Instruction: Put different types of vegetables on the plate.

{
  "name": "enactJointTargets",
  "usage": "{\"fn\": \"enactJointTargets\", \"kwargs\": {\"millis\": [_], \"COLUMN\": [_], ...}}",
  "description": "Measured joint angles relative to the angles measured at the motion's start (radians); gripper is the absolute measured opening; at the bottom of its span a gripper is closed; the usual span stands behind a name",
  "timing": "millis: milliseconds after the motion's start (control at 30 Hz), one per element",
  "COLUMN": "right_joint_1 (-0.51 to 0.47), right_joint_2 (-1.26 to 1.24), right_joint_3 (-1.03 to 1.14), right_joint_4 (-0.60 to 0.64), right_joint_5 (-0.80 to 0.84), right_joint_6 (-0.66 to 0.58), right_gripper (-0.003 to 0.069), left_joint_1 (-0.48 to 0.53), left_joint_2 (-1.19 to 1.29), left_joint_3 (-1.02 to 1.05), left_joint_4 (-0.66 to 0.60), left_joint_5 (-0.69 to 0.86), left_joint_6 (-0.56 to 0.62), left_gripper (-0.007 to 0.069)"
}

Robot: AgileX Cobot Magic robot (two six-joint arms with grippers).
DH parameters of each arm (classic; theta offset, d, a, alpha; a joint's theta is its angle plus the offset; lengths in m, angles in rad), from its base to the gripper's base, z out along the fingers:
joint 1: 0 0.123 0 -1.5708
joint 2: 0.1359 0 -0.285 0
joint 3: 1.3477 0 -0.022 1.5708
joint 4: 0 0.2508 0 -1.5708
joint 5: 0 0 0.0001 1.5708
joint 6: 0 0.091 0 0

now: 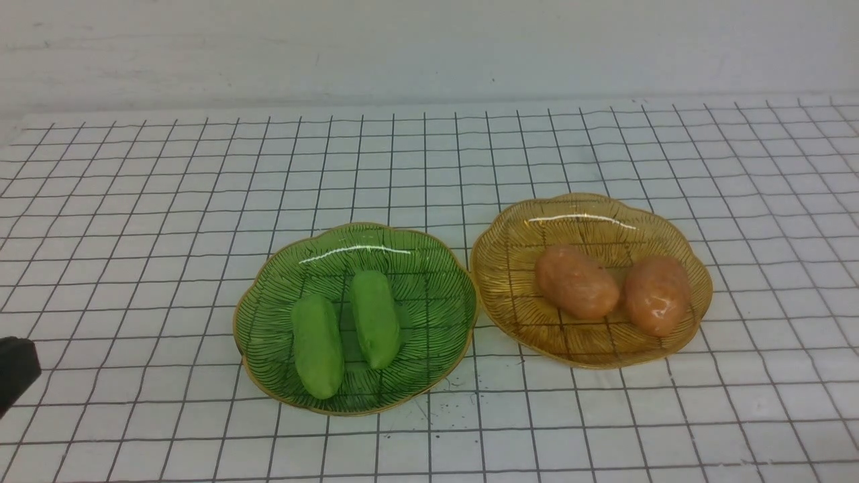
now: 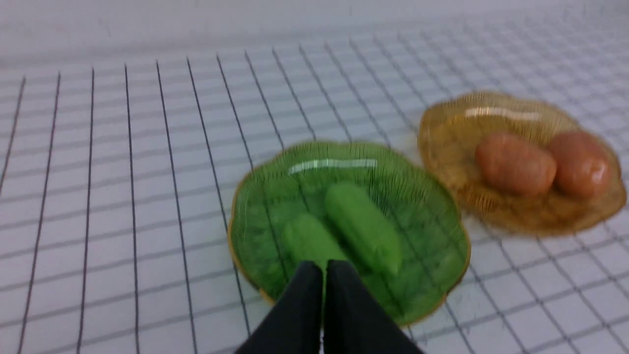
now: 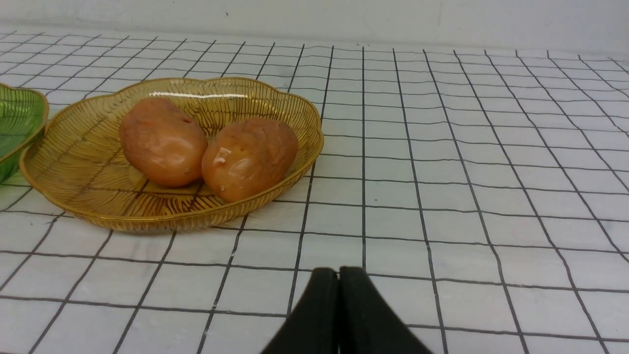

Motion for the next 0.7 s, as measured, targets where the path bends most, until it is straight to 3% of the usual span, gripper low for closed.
{"fn": "enactJointTargets", "kwargs": {"millis": [167,467,700], "right_joint_1": [0.0,0.0,0.0], "right_joint_2": [0.0,0.0,0.0], "right_joint_3": [0.0,0.0,0.0], "right_joint_4": [0.0,0.0,0.0], "right_joint_5": [0.0,0.0,0.0], "right_joint_6": [0.0,0.0,0.0], "right_gripper": [-0.0015,-0.0015,-0.0015], "left_joint_1": [0.0,0.0,0.02], "left_joint_2": [-0.127,-0.171,-0.171], "left_joint_3": [0.108,0.223,0.348], "left_joint_4": [-0.031,-0.033,0.032], "left_joint_5": [-0.081,-0.086,-0.136], "left_joint_6": [-0.001,-0.001,-0.001], "left_gripper": [-0.0007,-0.0007,-0.0007]}}
